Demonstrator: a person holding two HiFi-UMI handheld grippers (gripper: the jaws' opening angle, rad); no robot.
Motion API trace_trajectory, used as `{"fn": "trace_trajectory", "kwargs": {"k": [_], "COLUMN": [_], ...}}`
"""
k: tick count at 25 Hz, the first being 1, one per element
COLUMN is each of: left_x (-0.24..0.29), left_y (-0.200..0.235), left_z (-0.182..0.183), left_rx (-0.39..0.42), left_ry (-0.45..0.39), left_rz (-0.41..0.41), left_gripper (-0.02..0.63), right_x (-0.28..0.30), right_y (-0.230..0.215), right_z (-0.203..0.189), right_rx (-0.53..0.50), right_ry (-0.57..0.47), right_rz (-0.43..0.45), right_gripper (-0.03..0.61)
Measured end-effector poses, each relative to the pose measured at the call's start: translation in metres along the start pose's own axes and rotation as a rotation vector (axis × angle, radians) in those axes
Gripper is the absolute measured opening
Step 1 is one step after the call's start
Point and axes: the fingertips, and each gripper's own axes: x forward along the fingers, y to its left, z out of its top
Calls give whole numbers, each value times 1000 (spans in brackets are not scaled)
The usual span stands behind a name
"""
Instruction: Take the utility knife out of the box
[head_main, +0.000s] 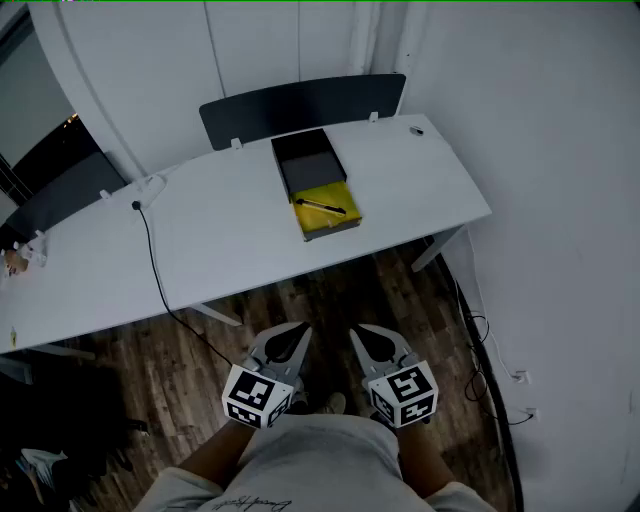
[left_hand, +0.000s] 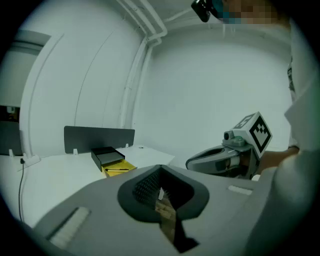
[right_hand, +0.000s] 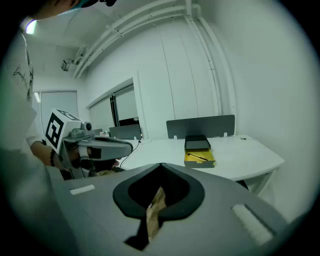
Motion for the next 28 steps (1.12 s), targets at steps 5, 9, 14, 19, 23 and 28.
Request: {"fn": "trace_trajectory", "kwargs": {"k": [5, 9, 14, 19, 23, 28], "left_x": [0, -1, 0, 0, -4, -14], "left_y": [7, 13, 19, 29, 41, 62], "left_z": [0, 0, 0, 1, 2, 6], "left_rx": [-3, -6, -13, -18, -21, -18], "left_ry": [0, -1, -2, -7, -16, -27], "left_rz": [-3, -3, -9, -17, -21, -23], "left_gripper": [0, 0, 0, 0, 0, 0], "right_x": [8, 14, 21, 31, 41, 54], "right_y": [4, 8, 9, 14, 21, 35], "right_z": [0, 2, 5, 12, 18, 28], "right_rx": [3, 1, 22, 21, 17, -22], "right_ry": [6, 11, 0, -15, -21, -15], "right_rz": [3, 6, 9, 12, 12, 0], "right_gripper": [14, 14, 14, 15, 15, 15]}}
